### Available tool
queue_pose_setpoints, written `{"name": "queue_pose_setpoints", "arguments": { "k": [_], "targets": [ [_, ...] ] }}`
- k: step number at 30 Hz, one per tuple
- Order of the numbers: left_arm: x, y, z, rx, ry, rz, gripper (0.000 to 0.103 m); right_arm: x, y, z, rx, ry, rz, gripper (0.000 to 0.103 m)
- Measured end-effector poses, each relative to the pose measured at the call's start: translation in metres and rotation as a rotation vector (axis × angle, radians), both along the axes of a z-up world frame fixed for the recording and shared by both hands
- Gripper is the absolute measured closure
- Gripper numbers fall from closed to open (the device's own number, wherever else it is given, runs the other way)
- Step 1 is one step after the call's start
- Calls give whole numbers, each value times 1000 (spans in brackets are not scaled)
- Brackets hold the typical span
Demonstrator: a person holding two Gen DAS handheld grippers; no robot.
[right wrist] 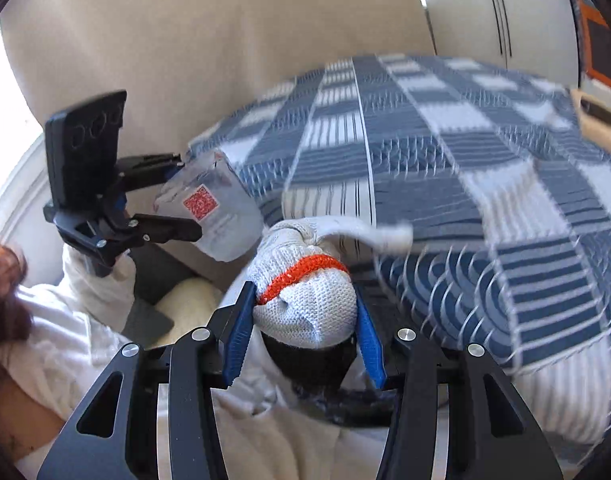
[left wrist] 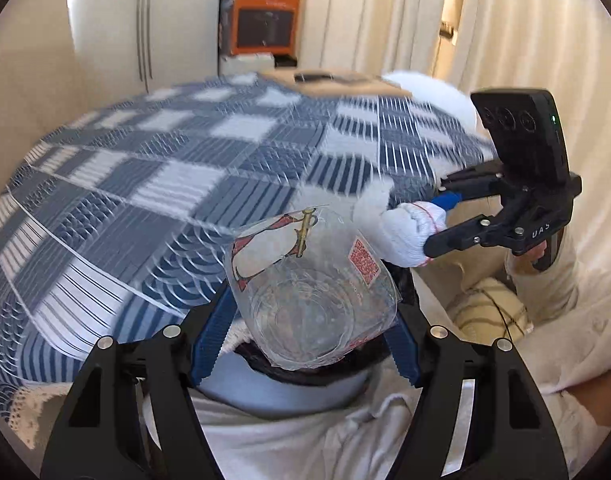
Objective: Collect trash
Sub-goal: 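Carry cup and glove under the table edge and release both into the bin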
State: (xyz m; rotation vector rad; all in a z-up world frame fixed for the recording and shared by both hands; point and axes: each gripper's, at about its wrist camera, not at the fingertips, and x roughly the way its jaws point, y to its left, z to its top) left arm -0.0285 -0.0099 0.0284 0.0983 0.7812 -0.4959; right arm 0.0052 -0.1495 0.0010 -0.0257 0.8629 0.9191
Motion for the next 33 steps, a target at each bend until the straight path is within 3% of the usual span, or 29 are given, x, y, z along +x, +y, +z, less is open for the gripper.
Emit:
{"name": "queue_pose_setpoints", "arguments": {
  "k": [9, 19, 21, 24, 30, 33],
  "targets": [
    [19, -31, -59, 55, 144, -95, 33, 4, 15, -44, -114, 46, 11, 58],
    [41, -38, -95, 109, 201, -104, 33, 16, 26, -81, -222, 57, -21, 58],
    [42, -38, -98, 122, 191, -93, 29, 19, 25, -83, -235, 50, -34, 57],
    [40, -34, -95, 121, 148, -83, 11, 20, 18, -82, -223, 55, -50, 49],
    [36, -22, -90, 49, 132, -86, 6, 15, -6, -68, -177, 41, -115, 20],
    [29, -20, -85, 42, 103, -96, 6, 9, -13, -61, -169, 32, -128, 17]
  ]
}}
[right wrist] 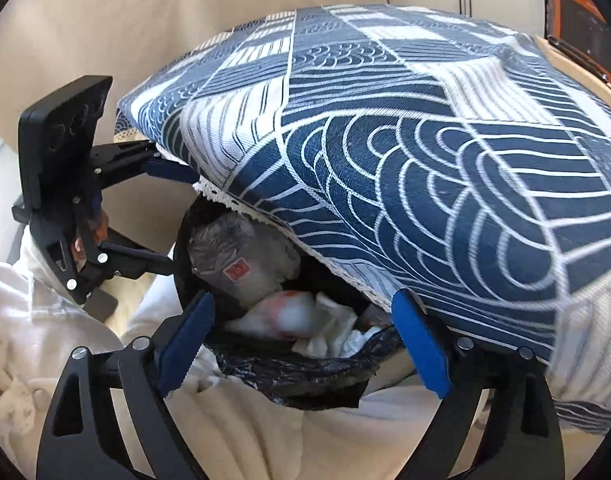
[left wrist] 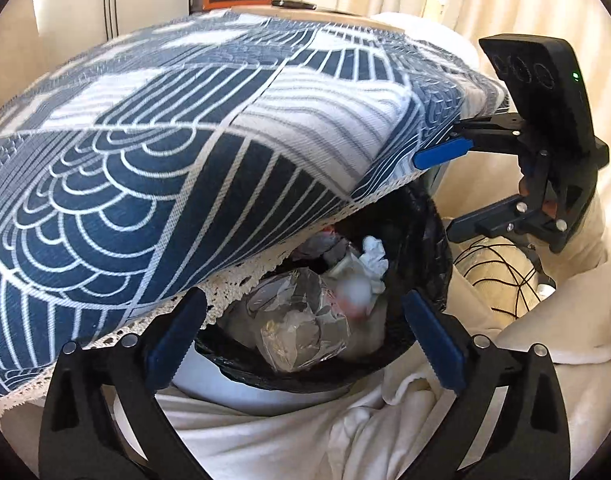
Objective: Collect trash
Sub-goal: 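Raise both open tools back over the table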
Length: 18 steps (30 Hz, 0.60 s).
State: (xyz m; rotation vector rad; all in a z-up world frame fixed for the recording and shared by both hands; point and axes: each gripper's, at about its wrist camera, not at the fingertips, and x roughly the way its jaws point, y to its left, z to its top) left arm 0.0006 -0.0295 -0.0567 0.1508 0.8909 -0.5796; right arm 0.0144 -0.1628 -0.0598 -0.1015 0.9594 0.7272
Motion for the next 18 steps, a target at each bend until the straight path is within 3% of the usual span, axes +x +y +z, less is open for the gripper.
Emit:
{"name": "queue_pose_setpoints", "arguments": {
  "k": [7, 12, 18],
  "targets": [
    [-30, 5, 27, -42, -116, -56, 6, -25, -5, 39, 54, -58, 43, 16],
    [-42, 15, 56, -40, -305, -11, 6, -31, -1, 86, 62, -255, 6, 11],
    [-24, 32, 84, -70, -450, 112, 6, -13, 1, 118, 64, -474, -90, 8]
  ]
}}
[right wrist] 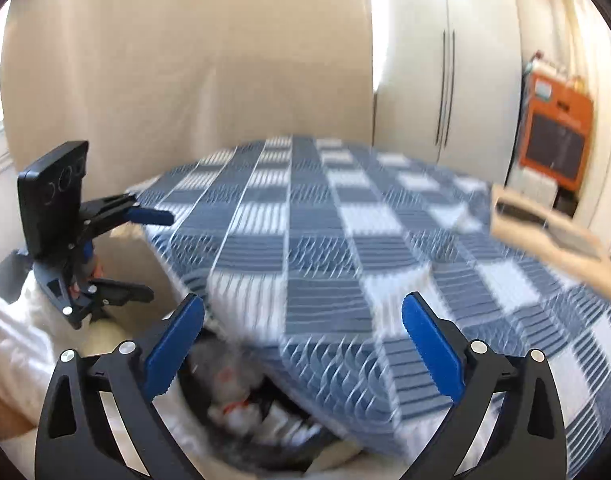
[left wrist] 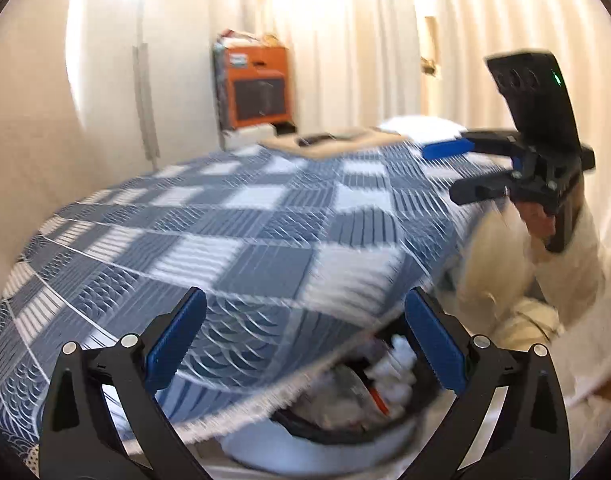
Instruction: Collect trash
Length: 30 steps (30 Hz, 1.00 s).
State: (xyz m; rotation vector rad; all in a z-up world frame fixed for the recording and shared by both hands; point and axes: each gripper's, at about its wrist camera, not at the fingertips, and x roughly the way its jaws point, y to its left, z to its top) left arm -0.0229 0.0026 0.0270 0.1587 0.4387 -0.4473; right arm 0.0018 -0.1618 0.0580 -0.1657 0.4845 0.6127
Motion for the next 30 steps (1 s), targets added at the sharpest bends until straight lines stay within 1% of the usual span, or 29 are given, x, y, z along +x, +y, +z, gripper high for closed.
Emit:
{"name": "queue_pose_setpoints", "arguments": {
  "k": [2, 4, 5, 8, 11, 14, 17, 20, 22, 23, 24, 26, 28, 29, 30],
  "targets": [
    [10, 6, 9, -28, -19, 24, 6, 14, -1, 5, -8, -35, -60, 8],
    [25, 9, 16, -33, -4, 47, 6, 28, 0, 7, -21, -34, -98, 8],
    [31, 11, 19, -41, -16, 55, 6, 35, 2, 6, -28, -36, -117, 8],
    [50, 16, 29, -78, -80, 105, 6, 58, 4, 4, -21, -10, -193, 8],
    [68, 21, 33, -106, -99, 158, 6, 78, 1, 0, 4, 1, -231, 8],
    [89, 26, 33, -106, -85, 207, 6, 98, -1, -3, 9, 14, -275, 8],
    [110, 31, 31, -98, -76, 239, 6, 111, -7, -5, 17, 2, -328, 8],
    [122, 34, 29, -73, -65, 262, 6, 124, -6, -7, -7, -25, -365, 8],
    [126, 35, 27, -64, -79, 275, 6, 130, -6, -8, -13, -28, -376, 8],
    [129, 37, 26, -68, -70, 278, 6, 134, -7, -9, -14, -18, -381, 8],
    [131, 38, 25, -71, -50, 274, 6, 138, -8, -12, -15, 12, -375, 8],
    [137, 40, 21, -78, 2, 243, 6, 145, -10, -15, 1, 59, -347, 8],
    [141, 39, 15, -70, 46, 223, 6, 148, -12, -19, 23, 93, -350, 8],
    [141, 39, 13, -66, 54, 224, 6, 150, -13, -23, 34, 114, -352, 8],
    [139, 39, 13, -65, 42, 238, 6, 151, -13, -26, 40, 134, -348, 8]
  ]
}}
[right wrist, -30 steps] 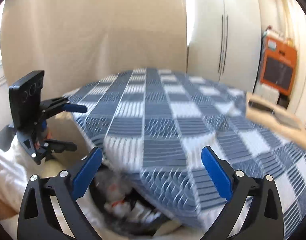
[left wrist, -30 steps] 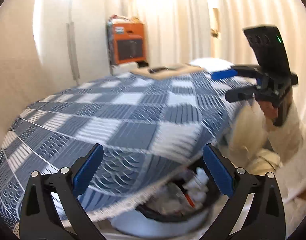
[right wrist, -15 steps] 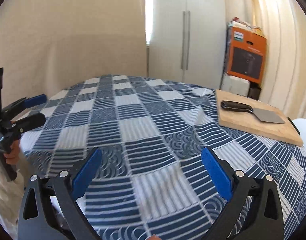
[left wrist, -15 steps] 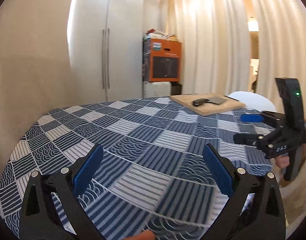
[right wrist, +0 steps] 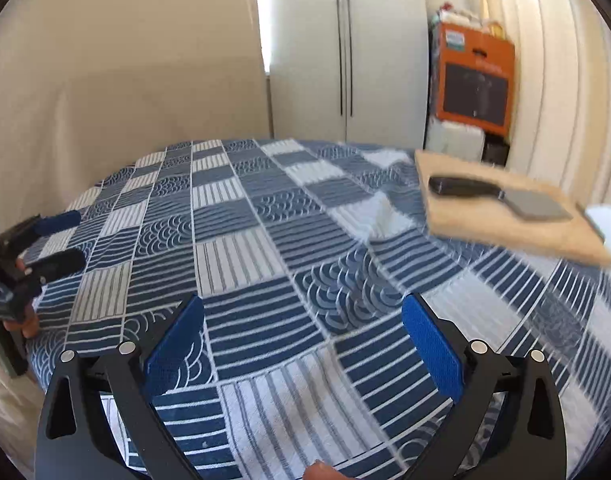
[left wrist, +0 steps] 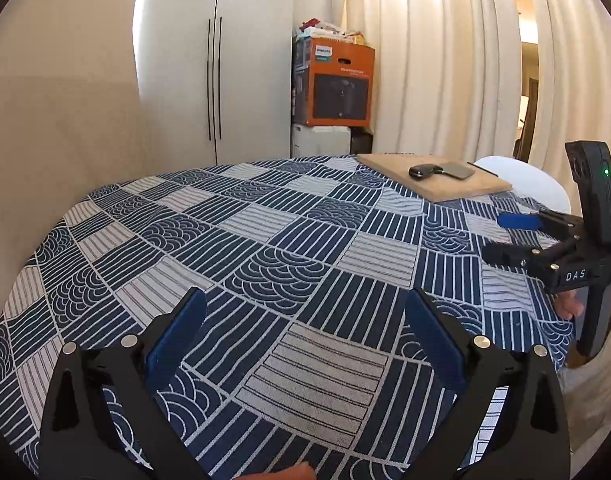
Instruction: Collect trash
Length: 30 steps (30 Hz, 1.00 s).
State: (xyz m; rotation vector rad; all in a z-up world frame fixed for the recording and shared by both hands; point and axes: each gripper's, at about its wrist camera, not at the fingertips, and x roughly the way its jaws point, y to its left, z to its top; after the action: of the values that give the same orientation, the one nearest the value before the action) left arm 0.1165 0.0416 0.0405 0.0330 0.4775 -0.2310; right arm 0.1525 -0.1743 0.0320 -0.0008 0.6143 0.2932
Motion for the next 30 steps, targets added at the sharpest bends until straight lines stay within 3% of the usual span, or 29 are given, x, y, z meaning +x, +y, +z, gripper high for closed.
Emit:
{"name": "queue_pose_setpoints", "arguments": {
  "k": [4, 7, 13, 30],
  "targets": [
    [2, 4, -3, -36, 25, -13, 6, 3, 4, -6, -31, 31, -33, 8],
    [3, 1, -6, -1, 37, 50, 6, 1, 4, -9, -22, 32, -42, 8],
    [-4, -10, -8, 57, 6, 35, 6, -6, 5, -8, -19, 0, -28, 8],
    [0, -8, -9, 46, 21, 39, 6, -13, 8, -7, -40, -28, -38, 8]
  ]
}}
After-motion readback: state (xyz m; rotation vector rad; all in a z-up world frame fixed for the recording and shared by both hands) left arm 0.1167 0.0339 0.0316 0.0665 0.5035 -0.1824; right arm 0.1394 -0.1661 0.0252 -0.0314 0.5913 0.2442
